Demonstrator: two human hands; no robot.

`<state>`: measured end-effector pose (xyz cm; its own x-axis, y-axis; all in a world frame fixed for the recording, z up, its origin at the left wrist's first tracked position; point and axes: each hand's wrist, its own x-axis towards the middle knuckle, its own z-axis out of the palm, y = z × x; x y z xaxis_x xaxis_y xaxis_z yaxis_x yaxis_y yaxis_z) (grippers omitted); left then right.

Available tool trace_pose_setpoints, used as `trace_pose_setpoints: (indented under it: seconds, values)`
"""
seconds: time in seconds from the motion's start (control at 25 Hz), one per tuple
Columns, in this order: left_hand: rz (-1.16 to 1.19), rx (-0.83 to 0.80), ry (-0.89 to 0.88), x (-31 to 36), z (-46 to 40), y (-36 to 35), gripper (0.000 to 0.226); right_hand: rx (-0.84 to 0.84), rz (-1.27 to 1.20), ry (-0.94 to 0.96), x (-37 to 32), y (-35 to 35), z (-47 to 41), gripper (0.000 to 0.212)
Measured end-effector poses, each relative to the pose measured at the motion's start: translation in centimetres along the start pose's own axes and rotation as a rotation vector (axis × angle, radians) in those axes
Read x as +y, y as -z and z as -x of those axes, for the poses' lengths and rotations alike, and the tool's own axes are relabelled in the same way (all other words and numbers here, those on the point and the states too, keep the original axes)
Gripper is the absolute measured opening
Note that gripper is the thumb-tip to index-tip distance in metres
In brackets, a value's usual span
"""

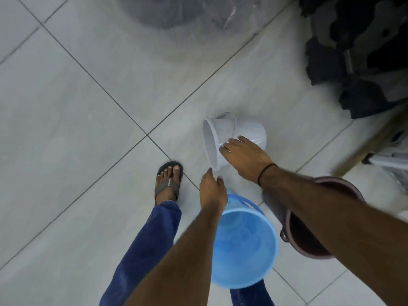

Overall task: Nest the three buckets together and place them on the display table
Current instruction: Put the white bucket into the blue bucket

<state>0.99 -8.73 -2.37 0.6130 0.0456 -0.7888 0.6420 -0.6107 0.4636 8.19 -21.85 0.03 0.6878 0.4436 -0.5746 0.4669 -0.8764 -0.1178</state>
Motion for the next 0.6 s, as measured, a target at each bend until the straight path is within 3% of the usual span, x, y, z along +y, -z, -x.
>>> trace_pose_setpoints:
  seconds: [0.12,0.2,0.32,0.44,0.6]
  values:
    - [0.158,-0.044,0.081,-0.4,-5.3,-1.9,0.050,-0.137,0.085,0.210,0.6,-2.0,-7.0,0.049]
    - [0.201,-0.062,0.063,-1.0,-7.8,-2.7,0.037,-0.281,0.227,0.306,0.7,-2.8,-9.6,0.031]
    - [0.155,-0.055,0.003,-1.2,-8.1,-3.5,0.023,-0.351,0.270,0.313,1.7,-1.5,-9.4,0.015]
    - [0.096,-0.013,-0.133,0.6,-6.3,-2.4,0.022,-0.245,0.208,0.283,4.2,-0.2,-6.5,0.009]
    - [-0.296,0.096,-0.628,3.3,-5.3,0.0,0.027,0.039,0.083,0.114,7.2,0.3,-0.7,0.011]
